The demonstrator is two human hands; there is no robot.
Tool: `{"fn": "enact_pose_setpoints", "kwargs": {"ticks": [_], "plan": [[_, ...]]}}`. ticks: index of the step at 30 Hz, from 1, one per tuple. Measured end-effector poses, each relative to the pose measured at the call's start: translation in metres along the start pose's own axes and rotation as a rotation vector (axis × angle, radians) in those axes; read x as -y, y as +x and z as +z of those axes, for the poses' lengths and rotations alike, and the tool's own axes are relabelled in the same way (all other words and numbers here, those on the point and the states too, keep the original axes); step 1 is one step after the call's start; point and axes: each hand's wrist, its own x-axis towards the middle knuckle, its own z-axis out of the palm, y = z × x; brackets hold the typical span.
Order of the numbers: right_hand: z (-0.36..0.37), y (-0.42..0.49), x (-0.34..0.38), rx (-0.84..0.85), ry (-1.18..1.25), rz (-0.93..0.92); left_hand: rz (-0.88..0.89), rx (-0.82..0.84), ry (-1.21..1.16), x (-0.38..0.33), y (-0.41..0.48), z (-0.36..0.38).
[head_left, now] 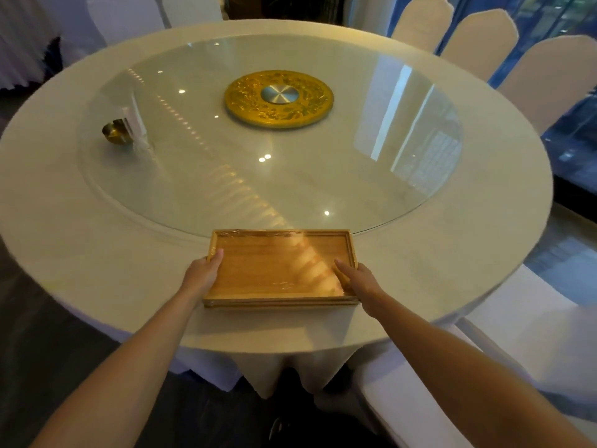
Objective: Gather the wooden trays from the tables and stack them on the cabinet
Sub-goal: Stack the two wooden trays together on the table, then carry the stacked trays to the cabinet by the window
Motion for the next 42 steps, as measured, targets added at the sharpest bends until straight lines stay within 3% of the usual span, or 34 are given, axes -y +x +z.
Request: {"fn": "enact_pose_setpoints", "kwargs": {"ticks": [10,18,25,42], "plan": [[-0.062,-0.056,-0.027,-0.485,0.057,0.035,0.232,0.316,0.086,-0.077,-0.008,0.067],[-0.154,-0.152,-0.051,-0.753,0.153,-0.008,0.448,0.548,0.148,-0.156,-0.087,0.157],[-0.238,-0.274,-0.116,-0.998,0.325,0.04,0.603,0.74,0.232,-0.195,-0.227,0.245],[-0.446,-0.644,-0.296,-1.445,0.466,0.042,0.977,1.075,0.399,-0.209,-0.658,0.445]]}}
